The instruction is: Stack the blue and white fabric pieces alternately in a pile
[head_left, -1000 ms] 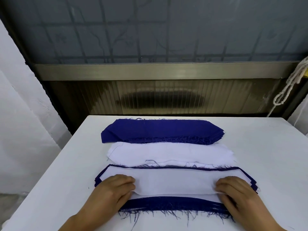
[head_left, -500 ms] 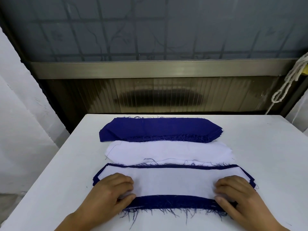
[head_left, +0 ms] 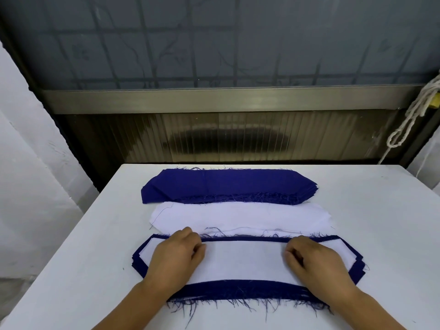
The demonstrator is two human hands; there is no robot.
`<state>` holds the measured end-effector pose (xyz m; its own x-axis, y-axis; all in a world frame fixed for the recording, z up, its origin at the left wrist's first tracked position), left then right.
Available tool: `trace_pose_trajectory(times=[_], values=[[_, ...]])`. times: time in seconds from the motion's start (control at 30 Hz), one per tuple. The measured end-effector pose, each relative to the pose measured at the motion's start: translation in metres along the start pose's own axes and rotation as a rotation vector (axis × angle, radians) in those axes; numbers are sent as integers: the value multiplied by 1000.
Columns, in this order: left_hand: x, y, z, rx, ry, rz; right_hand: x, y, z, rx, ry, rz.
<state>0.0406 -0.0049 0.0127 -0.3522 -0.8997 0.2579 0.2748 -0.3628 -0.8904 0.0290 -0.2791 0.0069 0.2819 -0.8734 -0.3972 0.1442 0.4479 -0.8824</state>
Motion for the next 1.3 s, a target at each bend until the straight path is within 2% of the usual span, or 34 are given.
trace_pose_trajectory(times=[0.2, 0.3, 0.37, 0.53, 0.63, 0.87, 1.3], values=[[-27, -12, -2, 22, -65, 130, 29, -19, -3, 65, 122, -130], [-36, -14, 6, 20, -102, 155, 48, -16, 10, -43, 231, -287], [-38, -14, 16, 45, -116, 156, 51, -15, 23, -71, 237, -313], [-30, -10, 58, 125, -92, 131, 37, -12, 70, 80, 134, -98], [-30, -8, 86, 185, -77, 202, 34, -3, 100, 137, 87, -43], [-64, 46, 106, -63, -178, 218, 44, 19, 129, 128, 90, -11], [-62, 50, 99, -38, -134, 382, 47, 10, 131, 243, 153, -153]])
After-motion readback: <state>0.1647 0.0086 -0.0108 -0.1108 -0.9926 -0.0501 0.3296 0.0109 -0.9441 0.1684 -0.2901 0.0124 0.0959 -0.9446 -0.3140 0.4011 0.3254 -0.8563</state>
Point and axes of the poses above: each hand's wrist, its own z-axis towards the middle knuckle, its own y-axis out of the palm, x = y × z, the point moved 9 cm from there along z, towards the middle knuckle, and after that the axes turned 1 degree about z, right-handed, at the moved point
